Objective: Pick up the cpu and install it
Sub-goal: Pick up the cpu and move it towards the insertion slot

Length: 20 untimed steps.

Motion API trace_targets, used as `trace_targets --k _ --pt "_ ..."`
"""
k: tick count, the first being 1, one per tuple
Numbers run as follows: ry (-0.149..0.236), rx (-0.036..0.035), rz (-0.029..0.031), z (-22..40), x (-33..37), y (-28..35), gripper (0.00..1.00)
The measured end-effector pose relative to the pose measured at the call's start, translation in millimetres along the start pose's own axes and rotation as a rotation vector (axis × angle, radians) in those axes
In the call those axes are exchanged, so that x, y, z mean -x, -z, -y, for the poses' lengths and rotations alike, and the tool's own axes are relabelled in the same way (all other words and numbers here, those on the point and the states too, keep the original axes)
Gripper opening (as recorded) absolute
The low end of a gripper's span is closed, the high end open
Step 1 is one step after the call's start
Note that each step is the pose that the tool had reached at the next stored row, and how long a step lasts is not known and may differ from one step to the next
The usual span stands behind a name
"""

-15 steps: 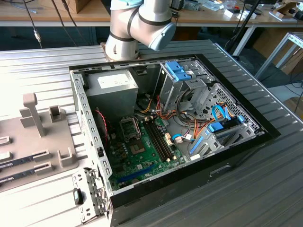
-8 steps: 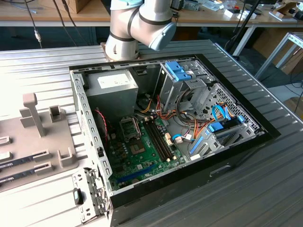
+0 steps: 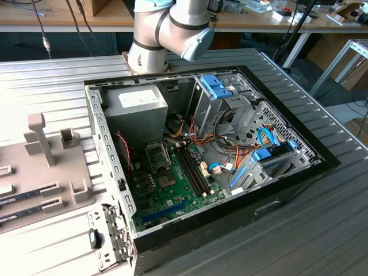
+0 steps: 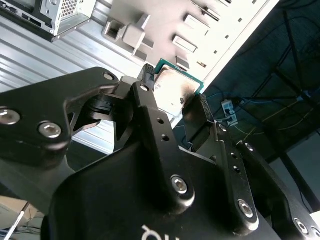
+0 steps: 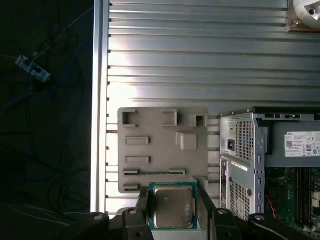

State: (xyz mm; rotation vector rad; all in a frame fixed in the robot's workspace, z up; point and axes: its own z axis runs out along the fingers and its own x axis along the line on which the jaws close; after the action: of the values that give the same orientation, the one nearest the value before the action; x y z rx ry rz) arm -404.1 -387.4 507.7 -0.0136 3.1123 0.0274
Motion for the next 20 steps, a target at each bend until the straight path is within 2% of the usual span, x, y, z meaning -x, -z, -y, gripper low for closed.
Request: trace_targets --k 20 --pt "0.0 0.0 0.0 0.3 29.4 -4.3 0.47"
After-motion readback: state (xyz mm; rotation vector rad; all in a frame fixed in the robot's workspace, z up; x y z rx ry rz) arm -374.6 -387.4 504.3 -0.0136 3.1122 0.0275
